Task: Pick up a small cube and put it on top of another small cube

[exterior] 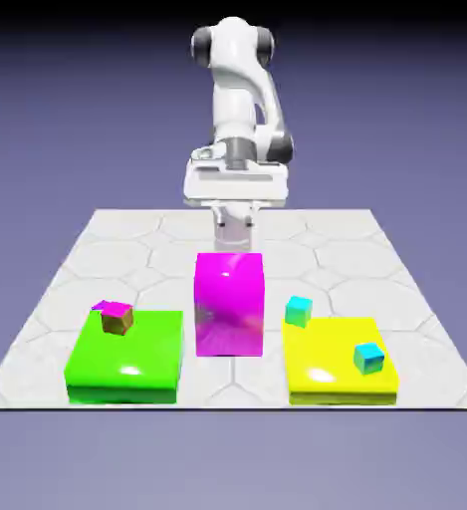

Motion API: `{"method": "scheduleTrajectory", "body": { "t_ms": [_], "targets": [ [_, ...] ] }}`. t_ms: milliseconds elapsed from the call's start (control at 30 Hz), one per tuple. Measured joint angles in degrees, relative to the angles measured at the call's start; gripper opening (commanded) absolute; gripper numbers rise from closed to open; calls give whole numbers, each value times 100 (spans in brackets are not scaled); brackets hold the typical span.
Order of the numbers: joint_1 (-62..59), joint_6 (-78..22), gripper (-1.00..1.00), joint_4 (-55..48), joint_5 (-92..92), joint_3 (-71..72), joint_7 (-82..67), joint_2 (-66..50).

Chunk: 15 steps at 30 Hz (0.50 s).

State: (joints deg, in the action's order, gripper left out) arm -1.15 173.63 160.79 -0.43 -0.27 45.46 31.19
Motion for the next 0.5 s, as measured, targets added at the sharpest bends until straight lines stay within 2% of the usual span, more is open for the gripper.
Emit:
{"method": "scheduleTrajectory", "body": {
  "t_ms": [500],
  "targets": [
    [-2280,-472,0,-262,-529,-335,3738,-1830]
  ]
}}
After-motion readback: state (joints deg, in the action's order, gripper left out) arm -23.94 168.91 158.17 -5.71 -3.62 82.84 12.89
